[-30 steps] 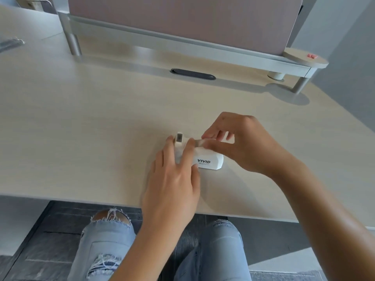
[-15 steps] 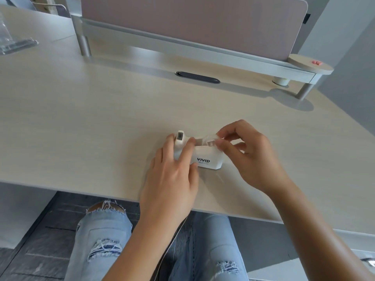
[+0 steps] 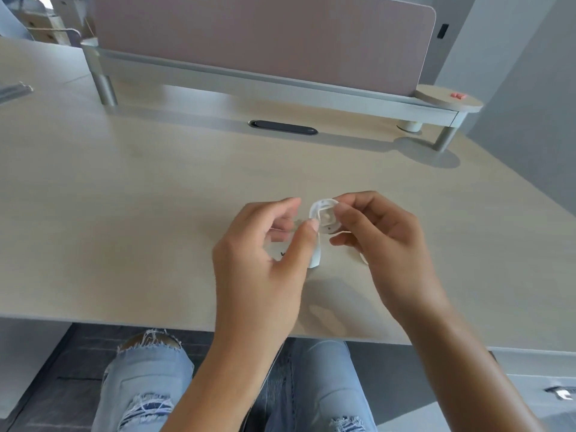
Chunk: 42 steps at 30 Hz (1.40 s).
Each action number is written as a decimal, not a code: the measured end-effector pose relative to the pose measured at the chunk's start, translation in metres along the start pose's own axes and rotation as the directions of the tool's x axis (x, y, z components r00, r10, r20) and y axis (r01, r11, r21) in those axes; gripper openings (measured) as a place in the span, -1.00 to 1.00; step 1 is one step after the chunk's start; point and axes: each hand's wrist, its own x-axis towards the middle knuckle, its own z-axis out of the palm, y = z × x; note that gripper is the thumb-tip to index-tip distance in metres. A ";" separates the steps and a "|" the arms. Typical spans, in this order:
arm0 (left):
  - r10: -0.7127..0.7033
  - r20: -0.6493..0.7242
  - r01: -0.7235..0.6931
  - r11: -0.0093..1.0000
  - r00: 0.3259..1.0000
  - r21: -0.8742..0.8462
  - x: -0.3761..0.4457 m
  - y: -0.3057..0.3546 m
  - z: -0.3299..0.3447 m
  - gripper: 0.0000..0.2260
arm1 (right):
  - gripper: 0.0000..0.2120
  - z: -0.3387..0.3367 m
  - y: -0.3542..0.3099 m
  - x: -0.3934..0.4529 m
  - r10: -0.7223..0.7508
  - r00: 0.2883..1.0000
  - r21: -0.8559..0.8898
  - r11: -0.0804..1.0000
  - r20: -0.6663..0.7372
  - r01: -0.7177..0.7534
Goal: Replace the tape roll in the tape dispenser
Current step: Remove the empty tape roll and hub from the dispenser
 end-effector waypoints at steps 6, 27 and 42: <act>-0.279 0.194 0.324 0.908 0.940 -0.264 0.001 0.015 0.017 -0.89 | -0.89 -0.013 -0.012 -0.015 0.078 0.997 0.127 0.989 -0.008 -0.077; -0.465 0.450 0.647 0.533 0.762 -0.545 -0.034 0.015 0.042 -0.92 | -0.79 -0.051 -0.015 -0.052 0.340 0.936 0.438 0.830 0.092 -0.345; -0.532 0.388 0.655 0.545 0.752 -0.523 -0.069 0.025 0.063 -0.90 | -0.87 -0.070 -0.010 -0.087 0.430 0.902 0.526 0.760 0.033 -0.382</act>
